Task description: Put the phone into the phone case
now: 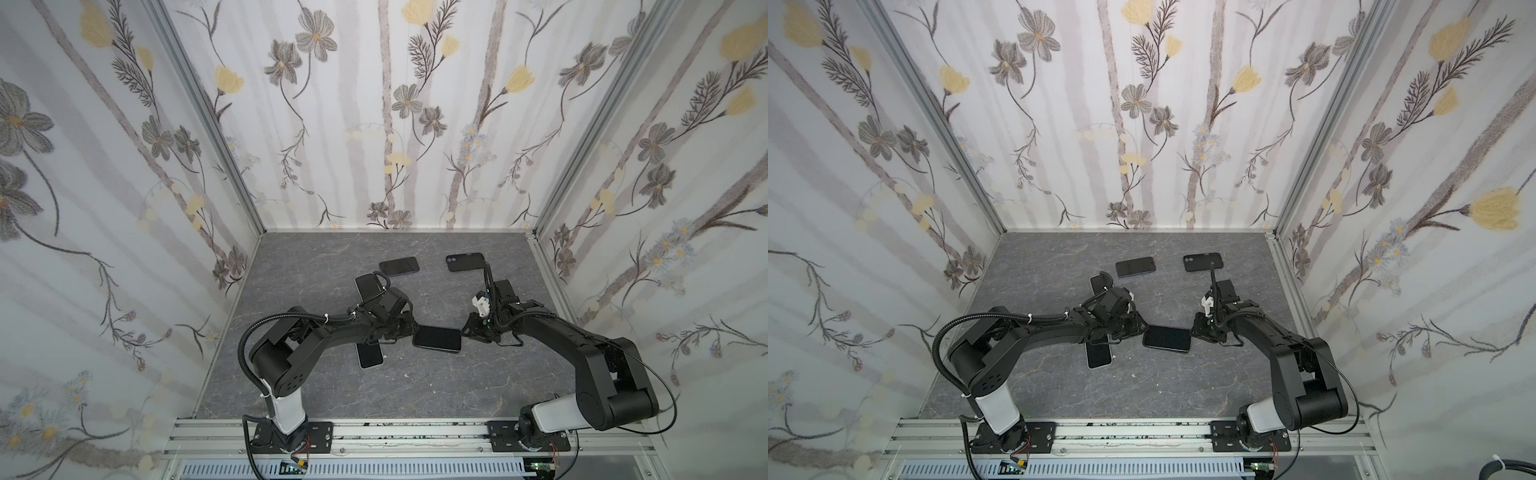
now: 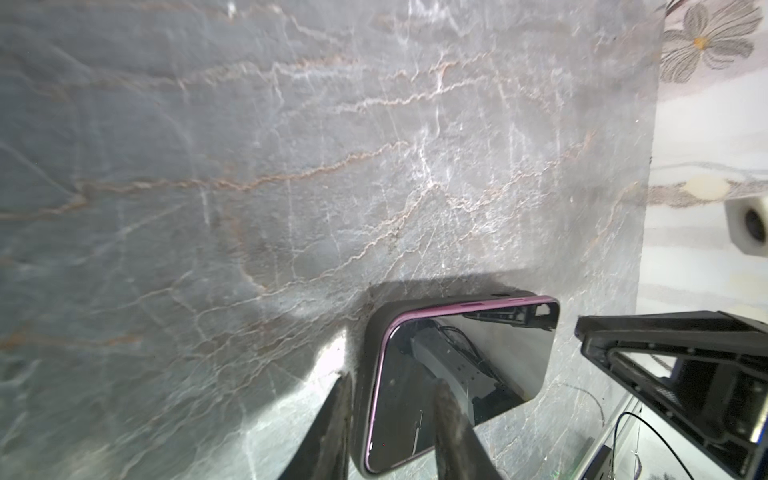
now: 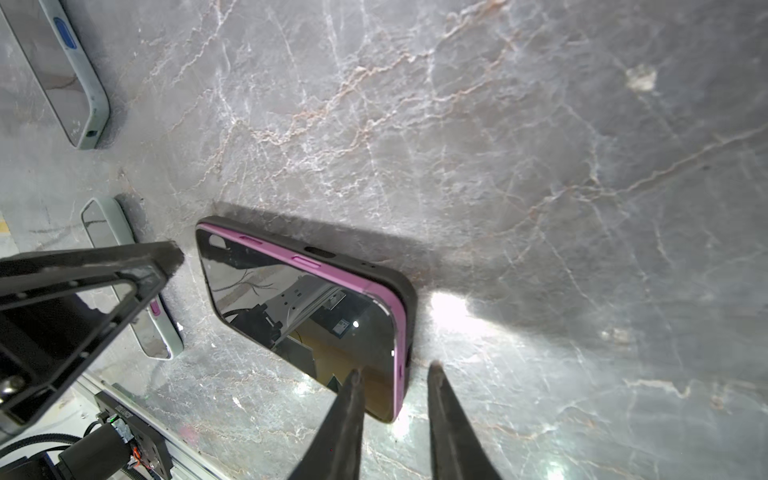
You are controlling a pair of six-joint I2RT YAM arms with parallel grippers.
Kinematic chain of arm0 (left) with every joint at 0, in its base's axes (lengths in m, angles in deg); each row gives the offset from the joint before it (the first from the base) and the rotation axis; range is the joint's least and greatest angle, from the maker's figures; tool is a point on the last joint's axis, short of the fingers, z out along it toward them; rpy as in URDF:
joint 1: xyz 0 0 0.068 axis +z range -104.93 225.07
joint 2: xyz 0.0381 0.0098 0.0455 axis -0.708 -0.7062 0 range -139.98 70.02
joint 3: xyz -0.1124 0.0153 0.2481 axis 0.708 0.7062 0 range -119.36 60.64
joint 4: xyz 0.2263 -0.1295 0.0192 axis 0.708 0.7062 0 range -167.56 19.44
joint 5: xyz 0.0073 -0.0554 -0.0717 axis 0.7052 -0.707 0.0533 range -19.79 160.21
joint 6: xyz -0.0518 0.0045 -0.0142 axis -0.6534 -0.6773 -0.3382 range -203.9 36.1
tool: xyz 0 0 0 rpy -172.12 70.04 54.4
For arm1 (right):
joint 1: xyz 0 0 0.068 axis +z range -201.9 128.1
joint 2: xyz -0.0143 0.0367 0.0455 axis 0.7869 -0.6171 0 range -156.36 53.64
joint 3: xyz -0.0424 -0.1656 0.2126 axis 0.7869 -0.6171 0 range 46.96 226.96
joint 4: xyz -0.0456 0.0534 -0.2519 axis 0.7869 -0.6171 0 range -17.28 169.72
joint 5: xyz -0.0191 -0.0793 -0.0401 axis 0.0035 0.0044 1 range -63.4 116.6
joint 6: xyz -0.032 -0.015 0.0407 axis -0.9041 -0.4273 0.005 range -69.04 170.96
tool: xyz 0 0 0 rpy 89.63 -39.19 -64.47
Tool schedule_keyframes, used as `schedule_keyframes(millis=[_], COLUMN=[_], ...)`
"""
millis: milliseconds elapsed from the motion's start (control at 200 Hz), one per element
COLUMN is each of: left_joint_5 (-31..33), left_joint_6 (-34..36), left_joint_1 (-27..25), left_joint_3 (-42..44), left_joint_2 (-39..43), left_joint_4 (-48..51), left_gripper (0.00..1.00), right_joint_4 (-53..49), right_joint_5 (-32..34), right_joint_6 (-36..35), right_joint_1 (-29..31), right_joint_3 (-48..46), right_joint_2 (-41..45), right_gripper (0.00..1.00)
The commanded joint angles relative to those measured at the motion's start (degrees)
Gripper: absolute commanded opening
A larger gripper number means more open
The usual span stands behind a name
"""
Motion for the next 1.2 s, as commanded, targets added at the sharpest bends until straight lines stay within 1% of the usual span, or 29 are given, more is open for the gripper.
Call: schedule_keyframes(millis=[0, 70, 105, 225, 350, 375, 440, 545, 739, 869, 984, 1029, 1089, 1199], left_joint_5=[-1.4, -1.7, -1.8, -1.6, -0.9, -0.8, -0.7, -0.7, -0.5, -0.6, -0.5, -0.5, -0.4, -0.2], left_joint_6=[1.0, 0.7, 0.5, 0.1, -0.4, -0.4, -0.5, -0.8, -1.6, -2.2, -2.8, -3.3, -3.9, -4.7], left_joint_1=[0.1, 0.1, 0.0, -0.2, -0.4, -0.5, -0.7, -1.0, -1.7, -2.2, -2.5, -2.6, -2.7, -2.8], left_joint_3=[-0.5, -0.1, 0.1, 0.9, 1.9, 2.1, 2.4, 2.8, 3.4, 4.1, 5.0, 5.7, 6.6, 8.5], left_joint_2=[-1.3, -2.0, -2.1, -2.5, -2.5, -2.6, -2.8, -3.4, -3.4, -2.6, -1.8, -1.3, -0.8, 0.6], left_joint_4=[-0.1, -0.6, -0.9, -1.6, -2.0, -2.1, -2.2, -2.4, -2.9, -3.2, -3.4, -3.6, -3.9, -4.6], left_gripper=[0.32, 0.32, 0.32, 0.30, 0.26, 0.23, 0.19, 0.15, 0.14, 0.12, 0.10, 0.11, 0.16, 0.17], right_joint_4=[1.2, 1.8, 2.0, 2.9, 3.8, 4.0, 4.4, 4.3, 4.1, 3.7, 3.7, 3.8, 3.9, 4.3], right_joint_5=[-3.4, -4.9, -5.2, -5.9, -6.8, -7.0, -7.3, -7.4, -7.6, -7.7, -8.0, -8.2, -8.1, -7.8], right_joint_6=[-0.7, -0.6, -0.5, -0.4, -0.3, -0.2, 0.0, -0.1, 0.0, 0.2, 0.4, 0.5, 0.6, 0.9], right_joint_1=[-0.2, -0.2, -0.2, -0.2, -0.2, -0.2, -0.2, -0.2, -0.1, 0.4, 0.9, 1.0, 1.2, 1.2], right_joint_3=[-0.5, -0.5, -2.5, -3.3, -4.0, -4.2, -4.4, -4.5, -4.7, -4.6, -4.6, -4.7, -4.8, -4.7], right_joint_2=[-0.7, -1.3, -1.6, -2.1, -2.8, -2.8, -2.7, -2.5, -1.6, -1.3, -1.0, -1.1, -1.2, -1.1], right_gripper=[0.27, 0.26, 0.26, 0.23, 0.20, 0.20, 0.19, 0.19, 0.19, 0.14, 0.13, 0.14, 0.16, 0.16])
